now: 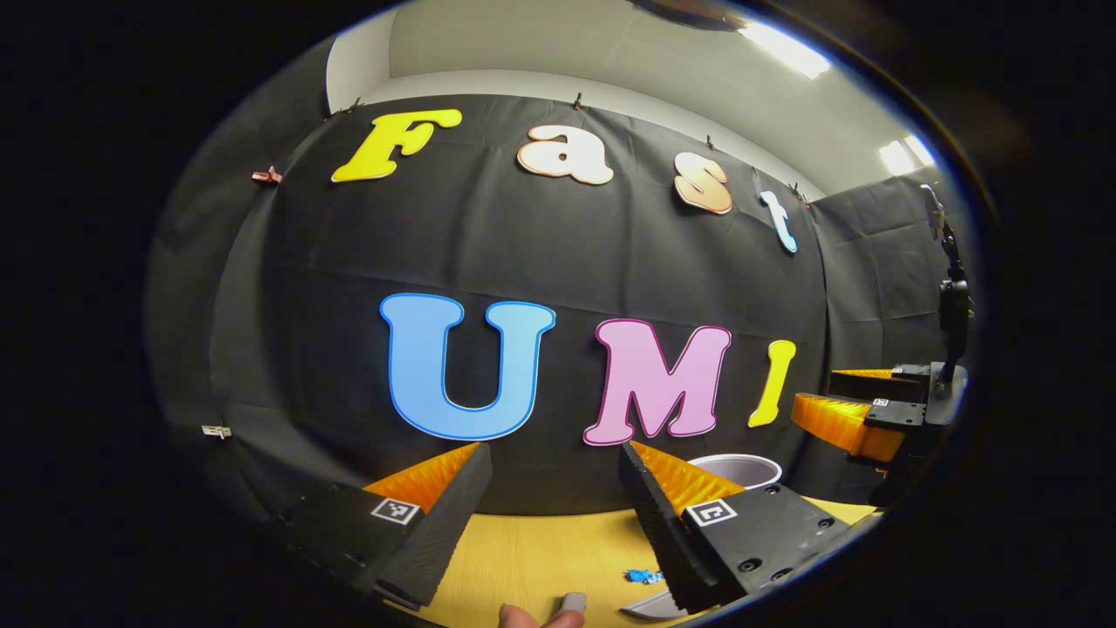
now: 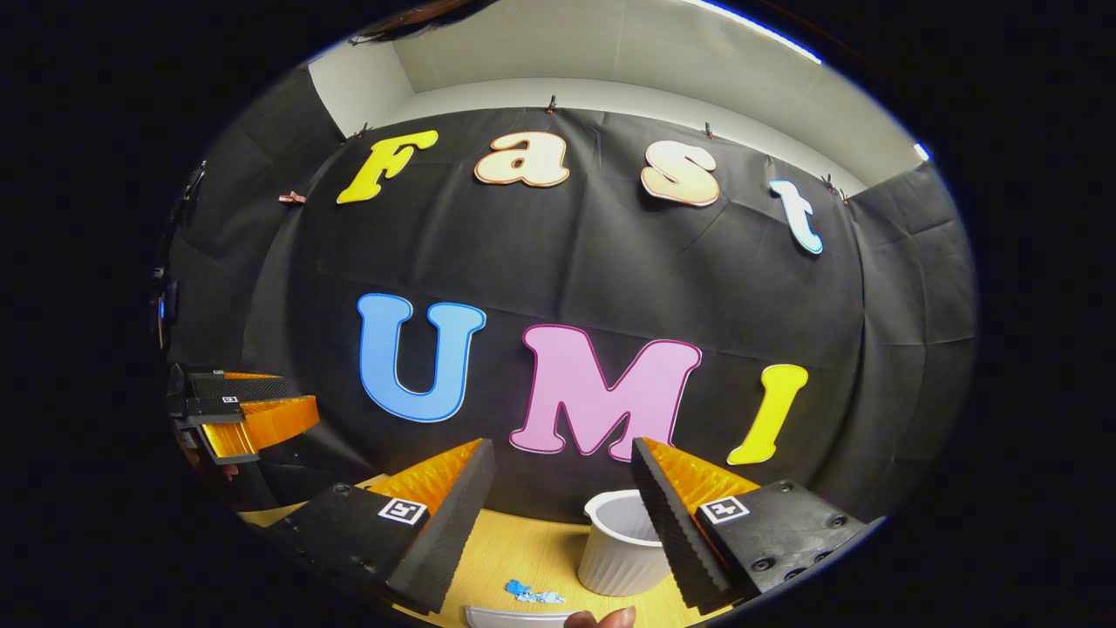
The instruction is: Pick up the small broom and dustpan from the desktop, sweep the trash into the dustpan with the broom, and then empty the trash into the garbage bin.
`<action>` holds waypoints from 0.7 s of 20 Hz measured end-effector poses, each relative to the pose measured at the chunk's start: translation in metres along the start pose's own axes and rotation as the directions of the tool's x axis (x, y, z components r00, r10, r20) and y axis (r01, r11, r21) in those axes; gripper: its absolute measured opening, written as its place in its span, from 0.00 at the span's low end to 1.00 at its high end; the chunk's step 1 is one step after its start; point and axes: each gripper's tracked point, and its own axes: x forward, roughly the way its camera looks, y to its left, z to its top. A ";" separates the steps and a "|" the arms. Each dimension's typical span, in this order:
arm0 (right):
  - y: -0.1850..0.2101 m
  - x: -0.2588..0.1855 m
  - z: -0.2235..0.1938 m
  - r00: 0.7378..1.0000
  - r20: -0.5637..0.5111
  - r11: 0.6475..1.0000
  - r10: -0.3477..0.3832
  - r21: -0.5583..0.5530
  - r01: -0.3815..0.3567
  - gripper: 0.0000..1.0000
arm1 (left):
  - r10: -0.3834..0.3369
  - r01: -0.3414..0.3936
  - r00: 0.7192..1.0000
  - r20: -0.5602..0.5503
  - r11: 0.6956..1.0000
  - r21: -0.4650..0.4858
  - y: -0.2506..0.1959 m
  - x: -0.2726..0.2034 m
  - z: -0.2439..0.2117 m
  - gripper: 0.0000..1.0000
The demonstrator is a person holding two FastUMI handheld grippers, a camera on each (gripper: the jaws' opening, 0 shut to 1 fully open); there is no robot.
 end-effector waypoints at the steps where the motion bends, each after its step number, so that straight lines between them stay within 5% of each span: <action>1: 0.000 0.000 -0.001 1.000 -0.003 1.000 -0.001 0.004 0.001 0.97 | -0.001 0.001 1.000 0.001 1.000 0.003 -0.001 -0.001 -0.002 0.95; 8: 0.013 -0.017 -0.042 0.989 -0.137 0.998 0.054 0.036 -0.050 0.97 | -0.003 0.003 1.000 -0.016 1.000 0.024 -0.004 -0.003 -0.008 0.95; 14: 0.011 -0.067 -0.135 0.894 -0.429 0.989 0.129 0.119 -0.085 0.97 | 0.006 -0.004 0.998 -0.066 0.999 0.034 -0.007 0.010 -0.027 0.95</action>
